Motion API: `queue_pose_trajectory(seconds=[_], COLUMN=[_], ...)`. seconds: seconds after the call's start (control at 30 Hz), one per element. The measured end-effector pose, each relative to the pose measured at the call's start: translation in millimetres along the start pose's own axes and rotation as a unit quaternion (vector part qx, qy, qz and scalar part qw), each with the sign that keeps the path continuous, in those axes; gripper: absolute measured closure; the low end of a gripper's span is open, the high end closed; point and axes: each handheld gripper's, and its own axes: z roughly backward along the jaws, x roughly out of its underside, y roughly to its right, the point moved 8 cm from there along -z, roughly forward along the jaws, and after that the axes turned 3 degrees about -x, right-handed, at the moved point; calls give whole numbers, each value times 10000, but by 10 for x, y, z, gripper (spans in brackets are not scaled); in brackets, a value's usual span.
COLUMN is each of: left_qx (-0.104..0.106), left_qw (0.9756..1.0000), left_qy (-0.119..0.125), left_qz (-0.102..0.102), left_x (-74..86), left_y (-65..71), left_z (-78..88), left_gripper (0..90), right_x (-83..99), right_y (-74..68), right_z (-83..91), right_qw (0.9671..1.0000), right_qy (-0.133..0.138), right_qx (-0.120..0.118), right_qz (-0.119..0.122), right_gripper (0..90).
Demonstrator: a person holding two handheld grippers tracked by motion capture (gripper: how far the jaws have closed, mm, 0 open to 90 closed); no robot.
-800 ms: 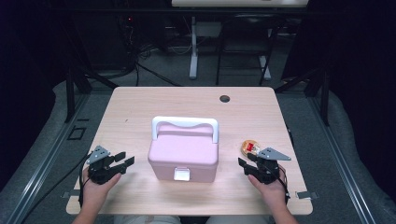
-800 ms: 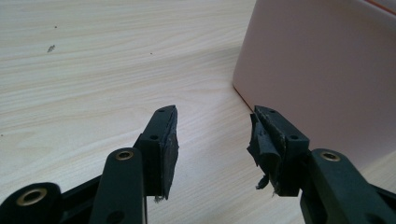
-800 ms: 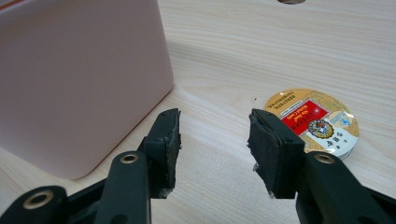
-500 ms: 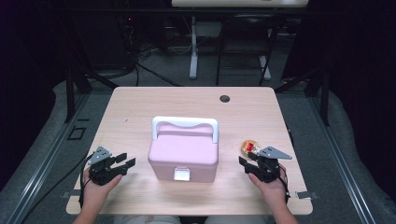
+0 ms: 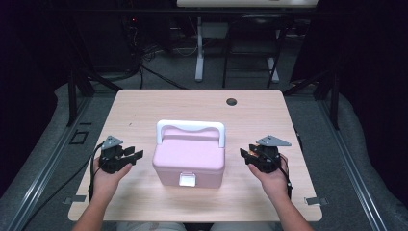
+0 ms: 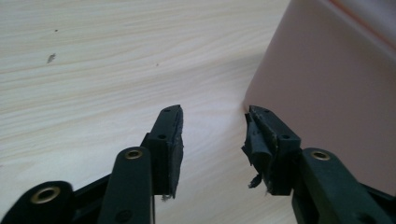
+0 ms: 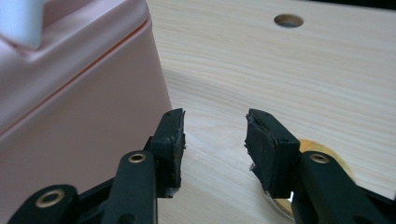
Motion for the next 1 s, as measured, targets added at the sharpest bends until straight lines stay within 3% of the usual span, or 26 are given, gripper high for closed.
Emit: queue_pose_trajectory(seconds=[0.1,0.23,0.27,0.3,0.33,0.43,0.6,0.7,0.83,1.0], left_qx=[131,320,332,332,377,626,736,1052,1028,1045], left_qw=[9999,9990,9984,9984,9976,9970,9964,9942,9944,9943], left_qy=[34,256,209,209,108,23,-25,45,74,56], left_qz=[-13,-188,-415,-415,-575,-455,-414,-197,-241,-199], left_x=[-81,-106,-68,-68,-27,22,54,36,33,39], left_y=[43,124,169,169,210,270,321,383,412,444], left_z=[-23,-25,-57,-57,-87,-142,-193,-178,-166,-144], left_gripper=[590,620,640,640,643,654,627,624,636,675], right_x=[-27,-9,5,5,40,91,168,168,157,156], right_y=[-35,-71,-75,-75,-108,-151,-224,-276,-330,-364], right_z=[-83,-134,-142,-142,-169,-202,-289,-289,-296,-311], right_qw=[9996,9997,9997,9997,9994,9990,9979,9972,9963,9954], right_qy=[-56,-32,28,28,28,79,-46,-60,-21,-54], right_qx=[-210,-217,-232,-232,-348,-433,-645,-748,-855,-947], right_qz=[-190,-44,-36,-36,-26,8,-56,-55,-75,-131], right_gripper=[594,611,612,612,597,581,582,578,560,626])
